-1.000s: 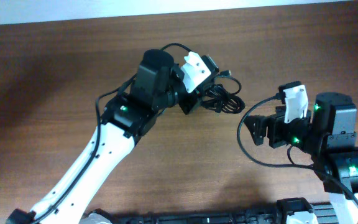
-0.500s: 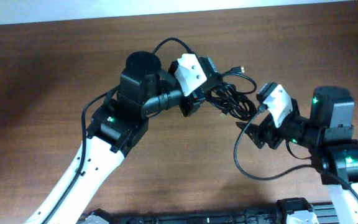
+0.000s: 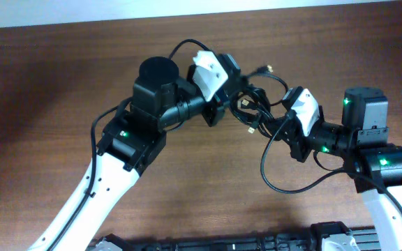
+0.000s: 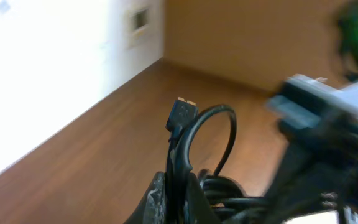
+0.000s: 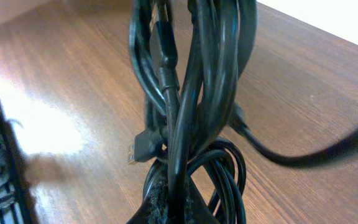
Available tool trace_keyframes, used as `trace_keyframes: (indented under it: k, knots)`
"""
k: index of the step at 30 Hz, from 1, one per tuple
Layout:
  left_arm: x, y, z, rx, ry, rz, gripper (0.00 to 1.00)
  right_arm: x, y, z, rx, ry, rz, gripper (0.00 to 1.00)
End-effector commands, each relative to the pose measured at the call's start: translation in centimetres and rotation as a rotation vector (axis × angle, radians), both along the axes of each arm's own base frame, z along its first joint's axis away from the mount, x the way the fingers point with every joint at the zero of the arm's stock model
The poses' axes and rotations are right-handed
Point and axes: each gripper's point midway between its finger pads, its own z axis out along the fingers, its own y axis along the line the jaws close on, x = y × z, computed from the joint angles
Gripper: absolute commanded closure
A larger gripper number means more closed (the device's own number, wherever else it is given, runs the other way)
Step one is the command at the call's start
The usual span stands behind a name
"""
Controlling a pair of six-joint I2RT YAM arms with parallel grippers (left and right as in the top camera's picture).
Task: Untangle cables
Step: 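Pull the grippers apart to stretch the cable bundle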
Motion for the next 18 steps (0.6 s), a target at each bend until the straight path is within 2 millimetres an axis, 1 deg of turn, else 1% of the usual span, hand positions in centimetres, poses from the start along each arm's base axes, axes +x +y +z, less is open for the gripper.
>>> trace_keyframes:
  k: [1,3,4,7,9,10,12,13,14,15,16,18]
  knots:
    - [4.4,5.4,-0.2,-0.027,0.137,0.463,1.0,-0.7,1.0,1.7,0.088,0.002,0.051,0.96]
    - [5.3,7.7,-1.6,-0.013,0.202,0.627,1.0,-1.6,2.0,2.6,0.153,0.004,0.118,0.96]
    - [5.4,8.1,-1.9,-0.009,0.213,0.654,1.0,-2.0,2.3,3.0,0.178,0.004,0.144,0.96]
    - [5.1,8.4,-2.8,0.022,0.235,0.659,1.0,-2.4,2.5,3.4,0.198,-0.001,0.164,0.96]
    - [4.7,8.6,-3.7,0.057,0.264,0.661,1.0,-2.7,2.5,4.0,0.2,-0.024,0.16,0.96]
    - [4.3,8.7,-4.5,0.083,0.289,0.653,1.0,-2.2,2.3,4.6,0.216,-0.023,0.12,0.96]
    - [3.6,8.4,-5.3,0.109,0.32,0.622,1.0,-0.9,1.5,4.9,0.214,-0.008,0.006,0.96]
    - [3.1,8.2,-5.9,0.126,0.349,0.597,0.97,-0.3,0.9,5.1,0.212,-0.009,-0.052,0.96]
    - [2.5,8.0,-6.5,0.16,0.356,0.561,0.76,-0.1,0.7,5.3,0.213,-0.014,-0.075,0.96]
    - [1.9,7.7,-7.0,0.206,0.344,0.508,0.26,-0.1,0.7,5.6,0.214,-0.026,-0.078,0.96]
    - [1.4,7.7,-7.5,0.25,0.333,0.471,0.01,-0.2,0.7,5.9,0.215,-0.037,-0.077,0.96]
    - [1.0,7.9,-8.0,0.31,0.305,0.442,0.01,-0.5,0.7,6.2,0.215,-0.05,-0.076,0.96]
